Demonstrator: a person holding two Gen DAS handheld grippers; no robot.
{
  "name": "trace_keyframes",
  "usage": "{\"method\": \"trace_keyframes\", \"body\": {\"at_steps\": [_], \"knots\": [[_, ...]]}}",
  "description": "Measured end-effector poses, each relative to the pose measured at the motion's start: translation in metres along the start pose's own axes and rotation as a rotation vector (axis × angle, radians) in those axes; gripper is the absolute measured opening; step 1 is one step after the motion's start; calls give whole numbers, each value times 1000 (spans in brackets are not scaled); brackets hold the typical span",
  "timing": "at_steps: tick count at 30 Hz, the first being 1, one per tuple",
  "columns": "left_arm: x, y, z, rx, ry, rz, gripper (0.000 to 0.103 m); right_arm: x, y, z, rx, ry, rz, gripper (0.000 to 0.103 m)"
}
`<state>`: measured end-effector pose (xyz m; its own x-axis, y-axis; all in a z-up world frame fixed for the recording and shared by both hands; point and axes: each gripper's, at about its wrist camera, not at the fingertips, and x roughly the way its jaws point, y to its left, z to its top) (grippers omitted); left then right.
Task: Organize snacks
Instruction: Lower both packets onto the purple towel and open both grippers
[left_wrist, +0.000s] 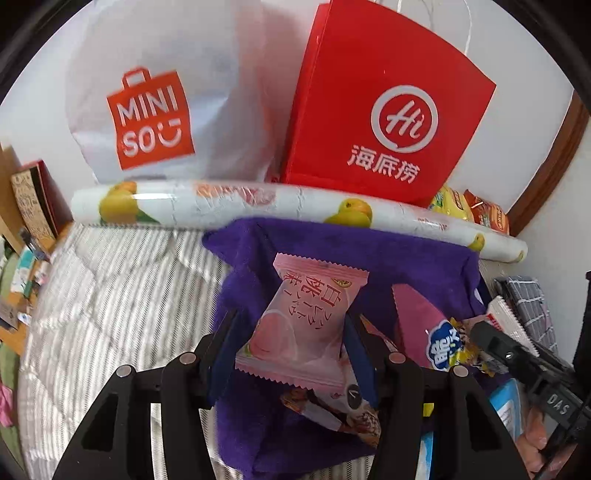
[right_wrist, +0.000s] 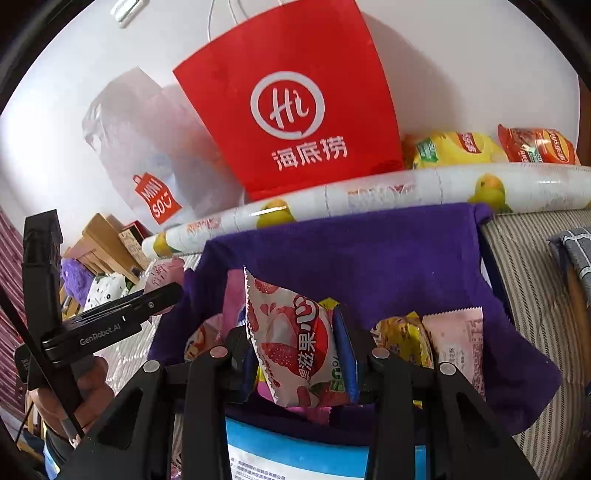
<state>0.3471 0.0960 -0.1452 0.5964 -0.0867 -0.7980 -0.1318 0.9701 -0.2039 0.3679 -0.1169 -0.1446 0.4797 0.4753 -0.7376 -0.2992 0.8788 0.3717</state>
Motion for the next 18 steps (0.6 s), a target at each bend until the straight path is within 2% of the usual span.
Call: {"method": "trace_keyframes", "body": {"at_steps": [3,8,18], "knots": [[3,-2,-2,8,11,-6,53,4,1,-3,-3,26,-11,37],[6,-6,-5,24,12,38,53,6,3,-5,-15,40,-36,37],[11,-6,-6,19,41,31,53,6,1,-6,-4,52,-27,39]]}}
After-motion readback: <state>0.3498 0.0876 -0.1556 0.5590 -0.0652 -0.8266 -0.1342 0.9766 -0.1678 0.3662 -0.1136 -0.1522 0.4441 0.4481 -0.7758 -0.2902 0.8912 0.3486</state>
